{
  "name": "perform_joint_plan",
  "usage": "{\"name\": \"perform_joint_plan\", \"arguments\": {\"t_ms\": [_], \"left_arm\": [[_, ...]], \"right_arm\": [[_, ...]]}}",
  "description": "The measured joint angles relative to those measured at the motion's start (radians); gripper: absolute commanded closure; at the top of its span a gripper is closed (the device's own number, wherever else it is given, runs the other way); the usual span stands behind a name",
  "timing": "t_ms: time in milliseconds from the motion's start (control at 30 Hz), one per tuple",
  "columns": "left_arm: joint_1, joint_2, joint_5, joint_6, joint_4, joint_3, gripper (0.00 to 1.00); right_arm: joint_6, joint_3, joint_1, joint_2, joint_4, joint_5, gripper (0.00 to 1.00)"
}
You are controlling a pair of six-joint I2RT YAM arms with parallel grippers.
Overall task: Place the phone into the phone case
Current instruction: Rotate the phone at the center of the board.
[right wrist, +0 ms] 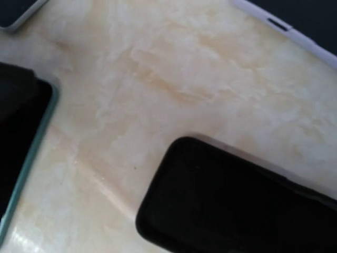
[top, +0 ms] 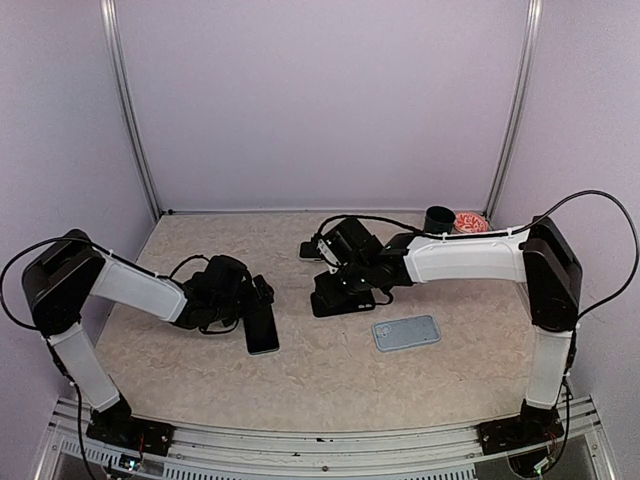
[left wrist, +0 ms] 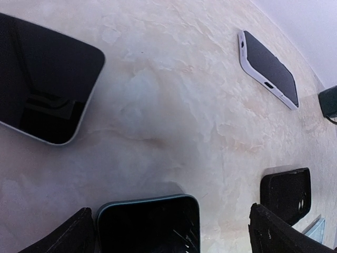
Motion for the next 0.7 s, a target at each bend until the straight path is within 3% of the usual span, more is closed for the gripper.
{"name": "perform_joint_plan", "arguments": {"t_ms": [400, 700], "left_arm": [[-0.059, 0.084, 0.096, 0.068, 0.031, 0.09, 0.01], [-0.107, 0.098, 0.208, 0.109, 0.08, 0.093, 0.01]], "right_arm": [[0.007, -0.116, -0.06, -0.095, 0.014, 0.017, 0.51], [0.012, -0.179, -0.12, -0.189, 0.023, 0.012, 0.39]]}}
